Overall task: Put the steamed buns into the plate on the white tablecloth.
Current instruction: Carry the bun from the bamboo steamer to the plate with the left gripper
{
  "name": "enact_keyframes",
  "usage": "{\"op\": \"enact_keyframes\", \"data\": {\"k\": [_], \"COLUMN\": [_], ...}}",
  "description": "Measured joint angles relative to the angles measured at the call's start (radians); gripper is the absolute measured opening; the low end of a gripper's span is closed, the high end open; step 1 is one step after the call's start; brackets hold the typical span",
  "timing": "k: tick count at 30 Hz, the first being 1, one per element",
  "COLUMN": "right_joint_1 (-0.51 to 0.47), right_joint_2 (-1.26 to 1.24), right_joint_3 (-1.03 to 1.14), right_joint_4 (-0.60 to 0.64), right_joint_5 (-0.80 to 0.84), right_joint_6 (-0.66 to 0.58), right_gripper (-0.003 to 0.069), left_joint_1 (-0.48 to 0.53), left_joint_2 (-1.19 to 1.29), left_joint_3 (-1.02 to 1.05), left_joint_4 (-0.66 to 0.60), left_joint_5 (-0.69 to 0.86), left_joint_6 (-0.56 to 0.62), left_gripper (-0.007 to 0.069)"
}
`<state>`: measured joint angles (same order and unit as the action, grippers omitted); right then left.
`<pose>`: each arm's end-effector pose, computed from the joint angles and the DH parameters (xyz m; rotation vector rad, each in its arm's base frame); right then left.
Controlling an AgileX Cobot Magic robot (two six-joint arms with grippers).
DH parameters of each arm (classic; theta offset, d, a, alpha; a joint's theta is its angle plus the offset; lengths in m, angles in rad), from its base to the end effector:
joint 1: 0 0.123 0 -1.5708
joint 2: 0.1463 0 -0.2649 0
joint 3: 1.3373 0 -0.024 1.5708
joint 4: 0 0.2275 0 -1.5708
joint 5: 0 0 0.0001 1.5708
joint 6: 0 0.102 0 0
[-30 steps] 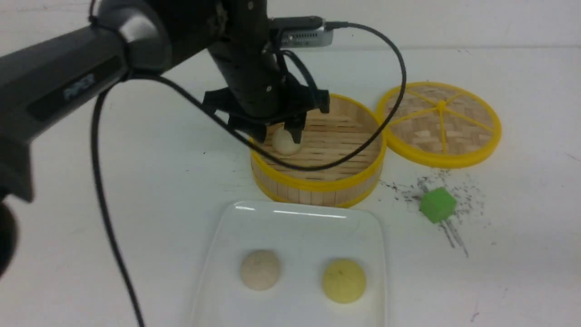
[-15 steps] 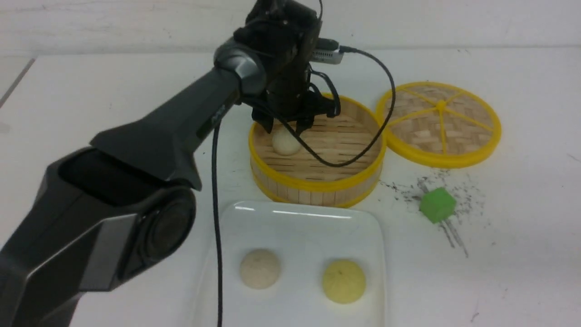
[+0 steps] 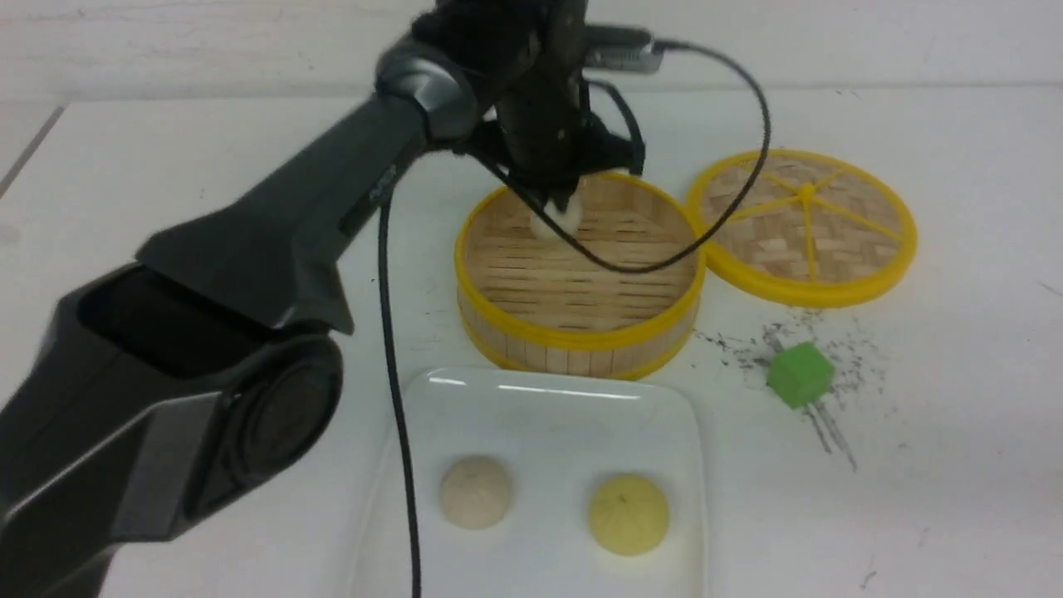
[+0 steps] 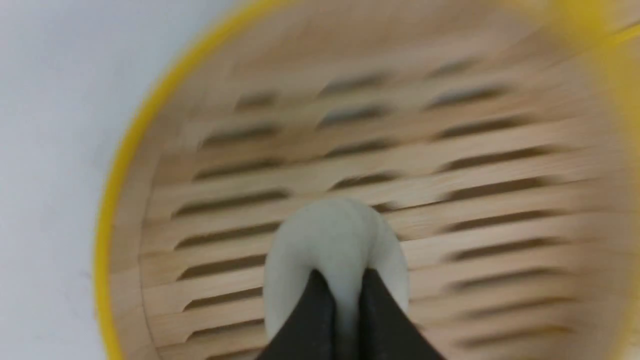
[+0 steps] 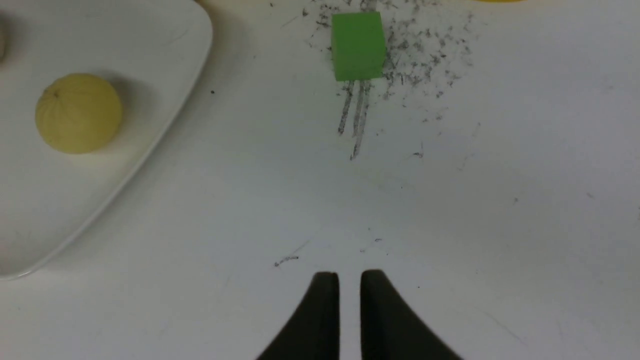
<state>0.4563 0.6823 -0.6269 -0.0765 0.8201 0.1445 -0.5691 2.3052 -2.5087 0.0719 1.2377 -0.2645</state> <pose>0.1097 0.0475 0.2773 -0.4012 2.3309 0.2011 0.4037 -0.2500 0.2972 0.3860 2.5015 -0.2430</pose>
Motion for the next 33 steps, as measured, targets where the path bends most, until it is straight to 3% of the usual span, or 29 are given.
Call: {"op": "enact_keyframes", "data": {"k": [5,9,13,18,22,26,33], "right_joint_1": [0.000,0.000,0.000,0.000,0.000,0.000,0.000], "right_joint_2": [0.000,0.000,0.000,0.000,0.000,0.000,0.000], "right_joint_3": [0.000,0.000,0.000,0.000,0.000,0.000,0.000], "right_joint_4": [0.005,0.007,0.007,0.007,0.007,0.007,0.003], "right_joint_5": [0.000,0.000,0.000,0.000,-0.001,-0.008,-0.020], "right_joint_6": [0.001,0.001,0.001,0.001,0.001,0.001,0.001], "right_gripper": [0.0099,0.0103,0.0110,0.0117,0.0121,0.0125,0.0131], "left_joint_1": [-0.003,-0.006,-0.056,-0.138,-0.184,-0.190,-0.190], "left_joint_2": [-0.237,-0.449,-0.718,-0.874,-0.886,-0.874,-0.855], "left_joint_3": [0.022,0.191,0.599,1.106,1.424,1.595,1.645], "left_joint_4": [-0.052,-0.105,-0.128,-0.136,-0.137,-0.137,-0.125], "left_joint_5": [0.000,0.000,0.000,-0.013,-0.187,-0.380,-0.523], "left_joint_6": [0.046,0.049,0.050,0.014,-0.083,-0.178,-0.201], "left_gripper": [0.0027,0.0027,0.0029,0.0029,0.0029,0.0031,0.0047]}}
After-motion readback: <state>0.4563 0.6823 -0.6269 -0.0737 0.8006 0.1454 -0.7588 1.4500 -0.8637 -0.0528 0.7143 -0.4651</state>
